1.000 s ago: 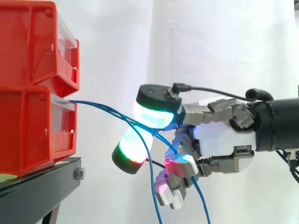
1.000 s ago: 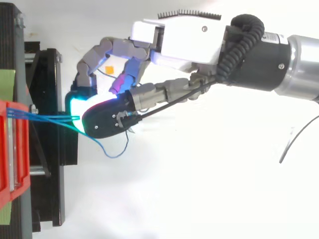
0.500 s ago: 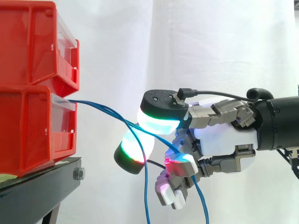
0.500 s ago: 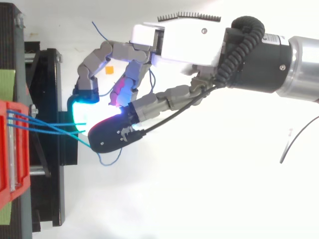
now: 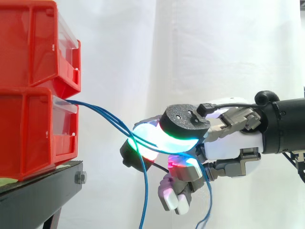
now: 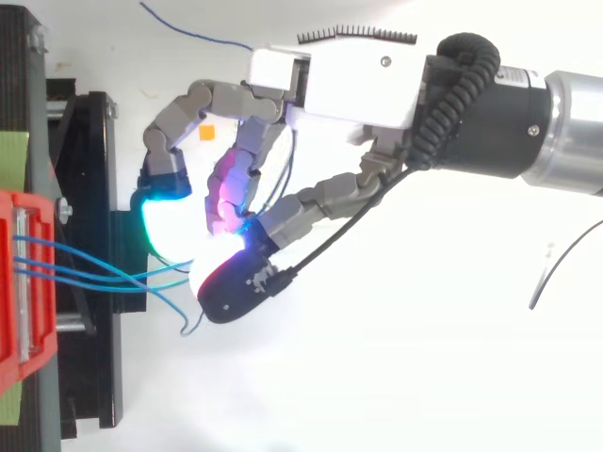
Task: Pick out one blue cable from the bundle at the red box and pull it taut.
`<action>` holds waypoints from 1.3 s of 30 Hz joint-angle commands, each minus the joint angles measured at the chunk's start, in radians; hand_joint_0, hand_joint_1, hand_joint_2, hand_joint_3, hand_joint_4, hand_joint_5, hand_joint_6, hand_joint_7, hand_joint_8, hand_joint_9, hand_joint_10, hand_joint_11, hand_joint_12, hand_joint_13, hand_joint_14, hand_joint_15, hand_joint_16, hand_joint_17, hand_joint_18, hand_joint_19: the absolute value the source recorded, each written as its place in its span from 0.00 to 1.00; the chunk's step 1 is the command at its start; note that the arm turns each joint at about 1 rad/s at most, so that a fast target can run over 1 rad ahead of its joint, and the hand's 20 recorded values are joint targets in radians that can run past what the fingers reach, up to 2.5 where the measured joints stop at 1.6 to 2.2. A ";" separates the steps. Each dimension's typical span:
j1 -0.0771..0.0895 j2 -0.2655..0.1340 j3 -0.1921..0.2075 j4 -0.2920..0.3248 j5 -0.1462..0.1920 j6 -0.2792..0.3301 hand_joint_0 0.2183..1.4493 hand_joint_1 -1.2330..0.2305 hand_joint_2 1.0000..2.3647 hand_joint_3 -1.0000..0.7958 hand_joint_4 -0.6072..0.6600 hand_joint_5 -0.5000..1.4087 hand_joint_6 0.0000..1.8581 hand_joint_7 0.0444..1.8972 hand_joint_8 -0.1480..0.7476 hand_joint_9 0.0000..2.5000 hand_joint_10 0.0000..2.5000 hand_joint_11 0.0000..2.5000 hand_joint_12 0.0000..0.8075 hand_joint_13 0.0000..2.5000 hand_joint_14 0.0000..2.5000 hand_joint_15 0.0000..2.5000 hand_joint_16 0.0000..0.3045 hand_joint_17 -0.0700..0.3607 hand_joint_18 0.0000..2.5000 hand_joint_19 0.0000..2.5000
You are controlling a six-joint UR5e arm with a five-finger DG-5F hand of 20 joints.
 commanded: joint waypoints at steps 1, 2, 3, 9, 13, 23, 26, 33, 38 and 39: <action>0.001 0.000 0.000 0.000 0.000 0.001 0.33 0.16 0.00 0.28 0.35 0.22 0.50 0.53 0.41 0.55 0.01 0.39 0.39 0.40 0.01 0.27 0.13 0.37 0.34 0.26; 0.000 0.000 0.000 0.000 0.000 0.001 0.33 0.17 0.00 0.28 0.35 0.22 0.50 0.53 0.41 0.55 0.01 0.39 0.39 0.40 0.01 0.27 0.13 0.37 0.34 0.26; 0.001 0.000 0.000 0.000 0.000 0.001 0.31 0.17 0.00 0.28 0.36 0.22 0.50 0.53 0.41 0.55 0.01 0.39 0.39 0.40 0.01 0.27 0.13 0.37 0.34 0.26; 0.001 0.000 0.001 0.000 0.000 0.004 0.23 0.24 0.00 0.28 0.41 0.23 0.50 0.44 0.43 0.57 0.01 0.38 0.42 0.41 0.01 0.27 0.14 0.39 0.35 0.26; 0.003 0.000 0.001 0.001 0.000 0.010 0.17 0.31 0.00 0.28 0.47 0.23 0.48 0.46 0.46 0.56 0.01 0.37 0.47 0.42 0.01 0.26 0.17 0.43 0.37 0.25; 0.006 0.000 0.000 0.004 -0.002 0.011 0.13 0.37 0.00 0.28 0.51 0.22 0.47 0.40 0.47 0.56 0.01 0.36 0.51 0.42 0.01 0.26 0.19 0.47 0.37 0.25; 0.007 0.000 0.000 0.004 0.002 0.010 0.16 0.37 0.00 0.28 0.51 0.22 0.47 0.41 0.46 0.55 0.01 0.37 0.49 0.42 0.01 0.26 0.18 0.45 0.36 0.26; 0.009 0.000 0.000 0.004 -0.002 0.013 0.28 0.34 0.00 0.29 0.46 0.22 0.47 0.47 0.43 0.55 0.01 0.38 0.42 0.41 0.01 0.27 0.14 0.39 0.34 0.28; 0.010 0.000 0.000 0.006 -0.003 0.013 0.29 0.32 0.01 0.34 0.46 0.22 0.48 0.47 0.42 0.55 0.01 0.39 0.42 0.41 0.01 0.27 0.14 0.39 0.34 0.28; 0.009 0.000 0.000 0.006 -0.003 0.013 0.30 0.32 0.01 0.35 0.46 0.22 0.48 0.47 0.43 0.55 0.01 0.39 0.42 0.41 0.01 0.27 0.14 0.39 0.34 0.28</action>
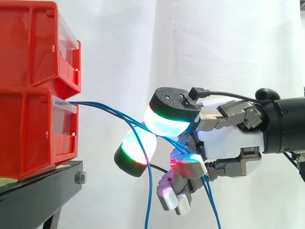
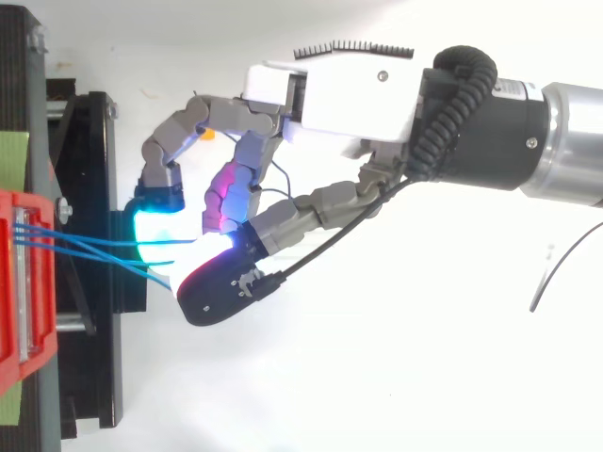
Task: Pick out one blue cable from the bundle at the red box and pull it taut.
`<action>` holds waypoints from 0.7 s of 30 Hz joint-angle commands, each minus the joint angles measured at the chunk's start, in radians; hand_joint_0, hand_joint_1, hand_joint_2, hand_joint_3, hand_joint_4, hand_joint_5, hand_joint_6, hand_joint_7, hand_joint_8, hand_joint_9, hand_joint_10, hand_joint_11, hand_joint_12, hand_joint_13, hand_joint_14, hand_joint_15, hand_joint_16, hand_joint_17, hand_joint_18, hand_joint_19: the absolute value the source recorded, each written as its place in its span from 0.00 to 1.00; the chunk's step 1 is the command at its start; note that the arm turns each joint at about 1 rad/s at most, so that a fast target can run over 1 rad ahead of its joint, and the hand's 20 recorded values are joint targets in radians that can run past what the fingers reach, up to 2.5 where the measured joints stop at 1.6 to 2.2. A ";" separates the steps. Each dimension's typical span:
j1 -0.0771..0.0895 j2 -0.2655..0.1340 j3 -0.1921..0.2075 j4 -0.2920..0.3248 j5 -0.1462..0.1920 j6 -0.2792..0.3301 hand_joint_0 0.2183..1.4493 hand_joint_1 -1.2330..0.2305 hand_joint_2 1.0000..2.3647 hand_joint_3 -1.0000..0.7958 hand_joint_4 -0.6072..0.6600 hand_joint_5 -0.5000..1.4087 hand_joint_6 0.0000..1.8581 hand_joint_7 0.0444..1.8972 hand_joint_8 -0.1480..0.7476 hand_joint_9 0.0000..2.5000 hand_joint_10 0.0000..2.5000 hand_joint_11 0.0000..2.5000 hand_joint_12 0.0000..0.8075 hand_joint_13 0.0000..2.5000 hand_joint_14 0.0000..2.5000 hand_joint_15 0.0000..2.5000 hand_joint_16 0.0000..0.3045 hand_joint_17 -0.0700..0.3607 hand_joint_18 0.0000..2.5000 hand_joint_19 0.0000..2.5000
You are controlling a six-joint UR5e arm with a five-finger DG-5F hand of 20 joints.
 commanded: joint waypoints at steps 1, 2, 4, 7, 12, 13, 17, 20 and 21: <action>-0.001 0.000 0.000 0.000 -0.001 0.000 0.30 0.32 0.01 0.35 0.46 0.22 0.49 0.47 0.42 0.55 0.01 0.39 0.42 0.41 0.01 0.27 0.14 0.39 0.34 0.27; 0.001 0.000 0.002 0.000 -0.001 0.000 0.30 0.31 0.01 0.36 0.46 0.21 0.49 0.47 0.43 0.55 0.01 0.39 0.42 0.41 0.01 0.27 0.14 0.38 0.34 0.28; 0.001 0.000 0.000 0.000 -0.001 0.000 0.31 0.29 0.01 0.38 0.45 0.21 0.49 0.47 0.42 0.55 0.01 0.39 0.42 0.41 0.01 0.27 0.14 0.38 0.34 0.27; 0.001 0.000 0.002 0.000 -0.007 0.000 0.33 0.27 0.01 0.39 0.44 0.21 0.49 0.49 0.43 0.55 0.01 0.39 0.42 0.41 0.01 0.27 0.14 0.38 0.34 0.27; 0.001 0.002 0.003 -0.003 -0.021 0.000 0.36 0.25 0.01 0.40 0.40 0.21 0.51 0.48 0.42 0.55 0.01 0.40 0.42 0.41 0.01 0.27 0.14 0.38 0.35 0.27; 0.001 0.000 0.008 -0.004 -0.024 0.000 0.36 0.25 0.01 0.40 0.40 0.21 0.51 0.48 0.42 0.55 0.01 0.40 0.42 0.41 0.01 0.27 0.14 0.38 0.35 0.27; 0.001 0.000 0.014 -0.009 -0.030 0.000 0.40 0.24 0.01 0.39 0.36 0.21 0.52 0.50 0.43 0.55 0.01 0.39 0.41 0.42 0.01 0.27 0.14 0.38 0.35 0.27; 0.001 0.002 0.015 -0.009 -0.033 0.000 0.43 0.22 0.01 0.38 0.34 0.21 0.51 0.55 0.43 0.55 0.01 0.40 0.41 0.42 0.01 0.27 0.13 0.38 0.35 0.26; 0.001 0.000 0.015 -0.009 -0.033 0.000 0.44 0.22 0.01 0.38 0.33 0.21 0.52 0.56 0.42 0.57 0.01 0.40 0.40 0.43 0.01 0.28 0.13 0.37 0.36 0.27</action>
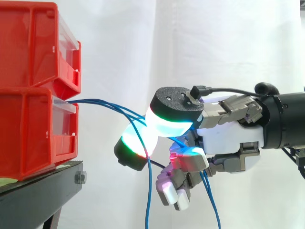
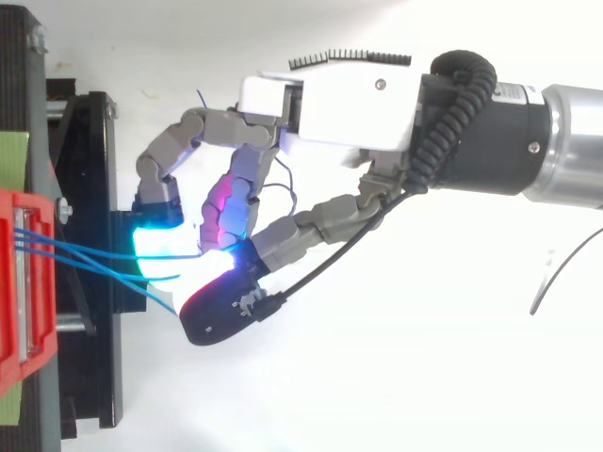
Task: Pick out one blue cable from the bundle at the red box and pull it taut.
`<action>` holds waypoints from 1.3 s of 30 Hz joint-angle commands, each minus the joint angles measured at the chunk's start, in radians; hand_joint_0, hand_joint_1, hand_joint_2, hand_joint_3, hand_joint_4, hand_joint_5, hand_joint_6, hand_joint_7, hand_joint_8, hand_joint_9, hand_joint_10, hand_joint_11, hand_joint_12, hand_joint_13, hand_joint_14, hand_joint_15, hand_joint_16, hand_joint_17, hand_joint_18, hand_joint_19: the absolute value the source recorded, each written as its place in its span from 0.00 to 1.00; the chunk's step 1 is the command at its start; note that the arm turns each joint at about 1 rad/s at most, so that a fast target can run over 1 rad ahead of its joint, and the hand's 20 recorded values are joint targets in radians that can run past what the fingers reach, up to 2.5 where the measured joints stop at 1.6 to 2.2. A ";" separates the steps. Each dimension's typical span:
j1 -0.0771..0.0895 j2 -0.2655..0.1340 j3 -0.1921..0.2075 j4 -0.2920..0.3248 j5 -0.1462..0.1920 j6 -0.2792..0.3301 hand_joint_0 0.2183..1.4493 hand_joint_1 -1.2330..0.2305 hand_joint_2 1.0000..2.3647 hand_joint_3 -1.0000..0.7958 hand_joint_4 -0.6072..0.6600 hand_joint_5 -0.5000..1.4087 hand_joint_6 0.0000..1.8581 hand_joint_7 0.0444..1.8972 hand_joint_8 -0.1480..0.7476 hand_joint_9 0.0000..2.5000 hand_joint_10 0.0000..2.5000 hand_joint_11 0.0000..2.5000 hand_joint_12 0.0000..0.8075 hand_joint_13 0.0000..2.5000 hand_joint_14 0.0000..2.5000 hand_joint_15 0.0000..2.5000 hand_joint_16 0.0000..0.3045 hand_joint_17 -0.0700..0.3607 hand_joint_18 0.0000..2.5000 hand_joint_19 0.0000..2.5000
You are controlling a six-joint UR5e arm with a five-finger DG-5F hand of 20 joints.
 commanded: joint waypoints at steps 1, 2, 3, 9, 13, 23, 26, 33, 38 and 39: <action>0.000 0.000 0.002 -0.001 -0.002 0.000 0.46 0.21 0.01 0.38 0.32 0.21 0.52 0.56 0.43 0.59 0.01 0.41 0.40 0.45 0.01 0.29 0.13 0.37 0.37 0.27; 0.000 0.001 0.002 -0.001 -0.002 0.000 0.46 0.21 0.01 0.38 0.31 0.21 0.52 0.55 0.42 0.59 0.01 0.42 0.39 0.45 0.01 0.29 0.13 0.37 0.37 0.27; 0.000 0.000 0.002 -0.001 -0.002 0.000 0.46 0.21 0.01 0.38 0.31 0.21 0.52 0.56 0.42 0.60 0.01 0.42 0.39 0.45 0.01 0.30 0.13 0.36 0.37 0.27; 0.002 0.000 0.008 -0.004 -0.019 0.008 0.45 0.20 0.00 0.28 0.29 0.22 0.52 0.54 0.41 0.62 0.01 0.43 0.39 0.47 0.01 0.31 0.13 0.36 0.38 0.27; -0.003 0.000 0.008 -0.027 -0.044 0.018 0.39 0.19 0.00 0.28 0.30 0.22 0.52 0.53 0.41 0.62 0.01 0.43 0.39 0.47 0.01 0.31 0.13 0.36 0.38 0.27; 0.000 0.000 0.009 -0.034 -0.044 0.020 0.32 0.22 0.00 0.28 0.36 0.22 0.51 0.53 0.42 0.62 0.01 0.43 0.40 0.47 0.01 0.31 0.13 0.37 0.38 0.28; 0.002 0.000 0.012 -0.036 -0.045 0.026 0.29 0.24 0.00 0.28 0.37 0.23 0.51 0.50 0.42 0.62 0.01 0.43 0.40 0.47 0.01 0.32 0.13 0.38 0.38 0.28; 0.002 0.000 0.012 -0.038 -0.044 0.026 0.21 0.26 0.00 0.28 0.45 0.23 0.49 0.47 0.44 0.62 0.01 0.41 0.44 0.47 0.01 0.31 0.15 0.41 0.39 0.28; 0.002 0.000 0.012 -0.038 -0.045 0.026 0.20 0.28 0.00 0.28 0.46 0.23 0.49 0.46 0.45 0.62 0.01 0.41 0.46 0.47 0.01 0.31 0.16 0.42 0.39 0.27; 0.002 0.000 0.014 -0.039 -0.045 0.026 0.20 0.29 0.00 0.28 0.46 0.23 0.49 0.46 0.45 0.62 0.01 0.41 0.46 0.47 0.01 0.30 0.16 0.42 0.39 0.27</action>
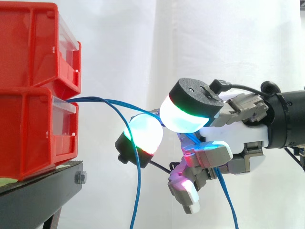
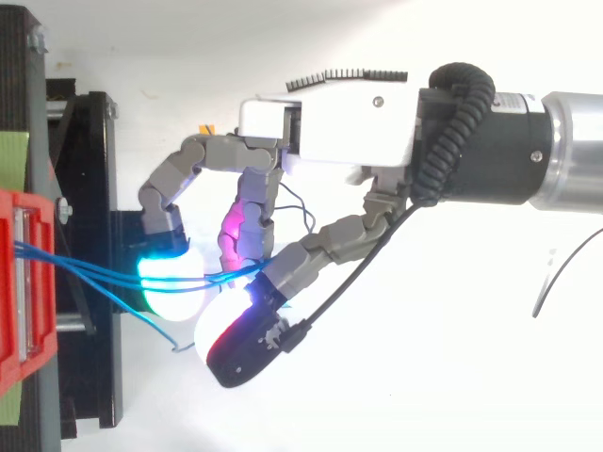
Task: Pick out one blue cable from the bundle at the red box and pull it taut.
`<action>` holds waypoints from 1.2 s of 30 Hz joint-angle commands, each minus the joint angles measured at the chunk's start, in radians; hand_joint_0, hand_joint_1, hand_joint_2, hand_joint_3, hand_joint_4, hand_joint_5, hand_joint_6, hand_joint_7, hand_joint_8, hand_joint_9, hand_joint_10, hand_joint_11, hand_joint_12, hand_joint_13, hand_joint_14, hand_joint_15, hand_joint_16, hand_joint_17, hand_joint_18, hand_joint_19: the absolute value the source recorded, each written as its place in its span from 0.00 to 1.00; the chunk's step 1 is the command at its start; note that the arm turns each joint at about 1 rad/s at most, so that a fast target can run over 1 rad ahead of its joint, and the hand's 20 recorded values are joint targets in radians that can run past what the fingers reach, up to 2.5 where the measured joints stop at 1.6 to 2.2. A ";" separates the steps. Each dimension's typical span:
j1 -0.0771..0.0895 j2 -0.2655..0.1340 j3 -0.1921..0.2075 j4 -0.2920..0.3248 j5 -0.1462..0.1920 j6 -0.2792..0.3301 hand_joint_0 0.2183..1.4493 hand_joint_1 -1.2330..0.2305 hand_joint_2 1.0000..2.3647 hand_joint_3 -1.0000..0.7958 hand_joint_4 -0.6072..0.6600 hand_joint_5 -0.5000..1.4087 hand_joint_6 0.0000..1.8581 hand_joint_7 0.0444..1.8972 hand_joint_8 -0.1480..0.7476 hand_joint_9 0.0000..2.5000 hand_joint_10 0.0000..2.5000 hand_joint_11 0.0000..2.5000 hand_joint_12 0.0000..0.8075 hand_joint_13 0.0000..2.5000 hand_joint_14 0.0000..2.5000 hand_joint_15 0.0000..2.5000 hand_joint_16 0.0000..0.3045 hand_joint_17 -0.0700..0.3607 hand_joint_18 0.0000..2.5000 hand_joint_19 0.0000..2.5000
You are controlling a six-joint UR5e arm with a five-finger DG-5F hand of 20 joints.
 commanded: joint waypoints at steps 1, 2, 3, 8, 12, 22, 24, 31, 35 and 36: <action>0.000 0.000 0.001 -0.001 -0.001 0.000 0.20 0.29 0.00 0.28 0.46 0.23 0.48 0.46 0.45 0.62 0.01 0.42 0.45 0.47 0.01 0.31 0.16 0.42 0.39 0.28; 0.000 0.000 0.001 -0.001 -0.001 0.000 0.20 0.30 0.00 0.28 0.46 0.23 0.49 0.46 0.45 0.62 0.01 0.41 0.45 0.47 0.01 0.31 0.16 0.42 0.39 0.27; 0.000 0.000 0.001 -0.001 -0.001 0.000 0.19 0.32 0.00 0.28 0.46 0.23 0.48 0.45 0.45 0.62 0.01 0.41 0.46 0.47 0.01 0.31 0.16 0.42 0.39 0.27; 0.000 0.000 0.001 -0.001 -0.001 0.000 0.19 0.35 0.00 0.28 0.47 0.23 0.48 0.45 0.46 0.62 0.01 0.41 0.47 0.47 0.01 0.31 0.17 0.43 0.39 0.27; 0.000 0.000 0.008 -0.003 -0.001 0.000 0.19 0.39 0.00 0.28 0.47 0.23 0.47 0.44 0.46 0.62 0.01 0.40 0.47 0.47 0.01 0.30 0.17 0.43 0.39 0.27; 0.000 0.000 0.021 -0.037 -0.004 0.000 0.24 0.51 0.00 0.28 0.47 0.22 0.47 0.45 0.44 0.61 0.01 0.41 0.44 0.46 0.01 0.31 0.15 0.40 0.37 0.29; 0.000 0.002 0.023 -0.037 -0.004 0.000 0.26 0.52 0.00 0.28 0.45 0.22 0.47 0.46 0.43 0.61 0.01 0.41 0.43 0.46 0.01 0.31 0.15 0.39 0.37 0.29; -0.005 0.005 0.035 -0.063 -0.007 0.000 0.28 0.43 0.01 0.36 0.45 0.22 0.48 0.49 0.43 0.61 0.01 0.41 0.42 0.46 0.01 0.32 0.14 0.39 0.36 0.29; -0.009 0.005 0.055 -0.101 -0.020 0.000 0.28 0.40 0.01 0.39 0.45 0.22 0.48 0.49 0.43 0.60 0.01 0.42 0.43 0.46 0.01 0.32 0.14 0.39 0.36 0.29; -0.011 0.005 0.060 -0.107 -0.024 0.000 0.28 0.40 0.01 0.39 0.45 0.22 0.48 0.49 0.43 0.60 0.01 0.42 0.43 0.46 0.01 0.32 0.14 0.39 0.36 0.29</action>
